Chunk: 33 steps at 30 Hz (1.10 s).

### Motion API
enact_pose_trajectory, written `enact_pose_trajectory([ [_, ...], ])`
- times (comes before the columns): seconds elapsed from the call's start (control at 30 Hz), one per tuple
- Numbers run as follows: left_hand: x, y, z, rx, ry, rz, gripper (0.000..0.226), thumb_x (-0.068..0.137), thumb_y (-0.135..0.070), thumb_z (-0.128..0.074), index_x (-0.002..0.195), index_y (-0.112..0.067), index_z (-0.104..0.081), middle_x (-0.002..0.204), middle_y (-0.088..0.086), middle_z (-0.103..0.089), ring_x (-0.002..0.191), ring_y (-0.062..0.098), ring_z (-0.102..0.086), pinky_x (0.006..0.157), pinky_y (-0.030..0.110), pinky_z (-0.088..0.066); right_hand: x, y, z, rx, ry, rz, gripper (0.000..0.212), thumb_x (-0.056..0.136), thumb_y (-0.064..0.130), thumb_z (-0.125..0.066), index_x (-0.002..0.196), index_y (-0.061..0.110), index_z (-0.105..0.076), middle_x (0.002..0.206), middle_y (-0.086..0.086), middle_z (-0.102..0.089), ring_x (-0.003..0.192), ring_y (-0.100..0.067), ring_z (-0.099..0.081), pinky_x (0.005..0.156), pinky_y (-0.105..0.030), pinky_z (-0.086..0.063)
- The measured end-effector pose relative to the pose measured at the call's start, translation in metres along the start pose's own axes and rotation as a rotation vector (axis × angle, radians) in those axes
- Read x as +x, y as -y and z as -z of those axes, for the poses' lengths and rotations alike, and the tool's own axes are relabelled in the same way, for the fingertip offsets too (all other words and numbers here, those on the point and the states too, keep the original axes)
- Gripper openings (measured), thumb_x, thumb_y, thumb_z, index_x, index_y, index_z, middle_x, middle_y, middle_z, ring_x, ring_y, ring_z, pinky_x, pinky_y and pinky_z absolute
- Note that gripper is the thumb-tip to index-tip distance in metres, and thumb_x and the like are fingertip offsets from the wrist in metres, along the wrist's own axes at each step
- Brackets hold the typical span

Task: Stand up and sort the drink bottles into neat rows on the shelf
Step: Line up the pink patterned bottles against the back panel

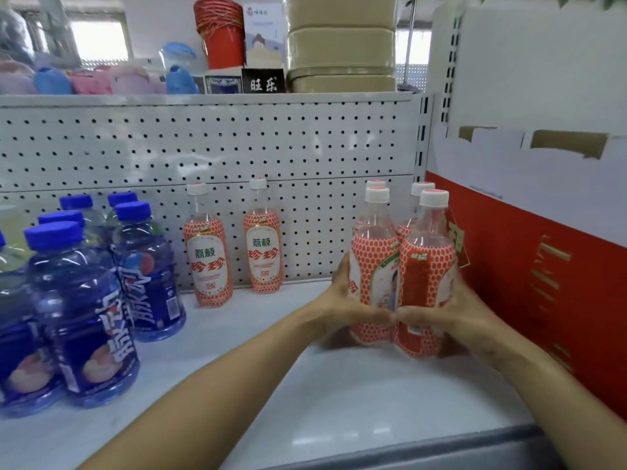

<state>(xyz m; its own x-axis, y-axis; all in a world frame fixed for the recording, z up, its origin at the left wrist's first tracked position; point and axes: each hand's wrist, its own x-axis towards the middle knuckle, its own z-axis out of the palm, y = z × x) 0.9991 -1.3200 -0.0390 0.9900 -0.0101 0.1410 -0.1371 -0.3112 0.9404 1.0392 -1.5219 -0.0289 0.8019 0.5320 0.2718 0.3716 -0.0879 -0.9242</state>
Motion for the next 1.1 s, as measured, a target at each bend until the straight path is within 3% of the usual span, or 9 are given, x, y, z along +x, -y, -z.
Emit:
enact_pose_trajectory([
  [0.13, -0.011, -0.007, 0.0, 0.092, -0.02, 0.029, 0.131, 0.045, -0.039, -0.096, 0.148, -0.042, -0.014, 0.143, 0.002, -0.044, 0.13, 0.021, -0.049, 0.11, 0.05, -0.042, -0.008, 0.008, -0.002, 0.076, -0.057, 0.033, 0.123, 0.038, 0.058, -0.092, 0.143, 0.046, -0.029, 0.13, 0.007, -0.061, 0.117, -0.017, -0.061, 0.1, -0.055, -0.047],
  [0.27, -0.046, -0.013, 0.02, 0.357, -0.194, 0.083, 0.127, 0.063, -0.054, -0.086, 0.154, -0.039, 0.002, 0.163, -0.013, -0.001, 0.15, 0.015, -0.007, 0.122, 0.048, -0.013, -0.015, 0.036, -0.016, 0.07, -0.28, 0.183, 0.107, 0.055, 0.077, -0.071, 0.146, 0.046, -0.024, 0.145, 0.011, -0.044, 0.128, -0.015, -0.049, 0.103, -0.056, -0.043],
  [0.4, -0.07, -0.012, 0.057, 0.42, -0.619, 0.004, 0.11, 0.077, -0.045, -0.079, 0.154, -0.032, -0.002, 0.155, -0.014, -0.007, 0.146, 0.016, -0.012, 0.121, 0.044, -0.021, -0.017, 0.084, -0.058, -0.149, -0.529, 0.659, 0.069, 0.082, 0.057, -0.06, 0.141, 0.028, -0.037, 0.143, 0.003, -0.039, 0.134, -0.018, -0.04, 0.11, -0.046, -0.036],
  [0.5, -0.068, 0.001, 0.085, 0.335, -0.886, 0.053, 0.109, 0.082, -0.036, -0.077, 0.155, -0.026, 0.004, 0.159, -0.006, -0.002, 0.149, 0.02, -0.004, 0.122, 0.049, -0.015, -0.008, 0.104, -0.111, -0.289, -0.48, 0.919, 0.061, 0.083, 0.038, -0.064, 0.134, 0.01, -0.044, 0.14, -0.004, -0.04, 0.133, -0.015, -0.035, 0.112, -0.023, -0.027],
  [0.6, -0.056, 0.017, 0.11, 0.288, -1.041, 0.178, 0.112, 0.083, -0.037, -0.076, 0.155, -0.023, 0.009, 0.163, 0.002, 0.002, 0.151, 0.027, -0.002, 0.121, 0.054, -0.016, 0.027, 0.098, -0.149, -0.248, -0.199, 0.681, 0.07, 0.083, 0.027, -0.074, 0.142, 0.02, -0.036, 0.139, 0.007, -0.035, 0.134, -0.007, -0.032, 0.107, -0.011, -0.025],
  [0.77, -0.041, 0.039, 0.148, 0.212, -1.068, 0.419, 0.094, 0.093, -0.023, -0.064, 0.156, -0.019, 0.004, 0.158, 0.015, -0.017, 0.139, 0.033, -0.033, 0.113, 0.05, -0.035, 0.108, 0.05, -0.192, -0.146, 0.007, 0.021, 0.088, 0.083, 0.028, -0.074, 0.15, 0.019, -0.016, 0.15, 0.0, -0.027, 0.137, -0.018, -0.033, 0.107, -0.031, -0.032],
  [0.83, -0.043, 0.058, 0.146, 0.244, -1.024, 0.454, 0.085, 0.094, -0.024, -0.061, 0.155, -0.019, -0.002, 0.151, 0.013, -0.03, 0.131, 0.03, -0.043, 0.107, 0.046, -0.043, 0.121, 0.023, -0.2, -0.164, 0.013, -0.055, 0.089, 0.081, 0.032, -0.076, 0.148, 0.019, -0.018, 0.148, -0.003, -0.031, 0.135, -0.023, -0.037, 0.108, -0.039, -0.037],
  [1.0, -0.032, 0.064, 0.156, 0.227, -0.933, 0.416, 0.059, 0.096, -0.027, -0.062, 0.142, -0.025, -0.025, 0.134, 0.004, -0.051, 0.102, 0.017, -0.061, 0.082, 0.027, -0.051, 0.153, 0.003, -0.227, -0.093, -0.071, -0.06, 0.078, 0.058, 0.021, -0.088, 0.118, 0.021, -0.038, 0.117, -0.004, -0.054, 0.106, -0.023, -0.061, 0.086, -0.041, -0.057],
  [1.1, -0.026, 0.064, 0.151, 0.282, -0.897, 0.367, 0.068, 0.091, -0.023, -0.067, 0.143, -0.02, -0.024, 0.133, 0.003, -0.049, 0.113, 0.024, -0.059, 0.094, 0.041, -0.053, 0.155, -0.002, -0.231, -0.068, -0.136, -0.083, 0.064, 0.063, 0.015, -0.086, 0.107, 0.016, -0.04, 0.108, -0.003, -0.057, 0.099, -0.022, -0.062, 0.079, -0.035, -0.055],
])
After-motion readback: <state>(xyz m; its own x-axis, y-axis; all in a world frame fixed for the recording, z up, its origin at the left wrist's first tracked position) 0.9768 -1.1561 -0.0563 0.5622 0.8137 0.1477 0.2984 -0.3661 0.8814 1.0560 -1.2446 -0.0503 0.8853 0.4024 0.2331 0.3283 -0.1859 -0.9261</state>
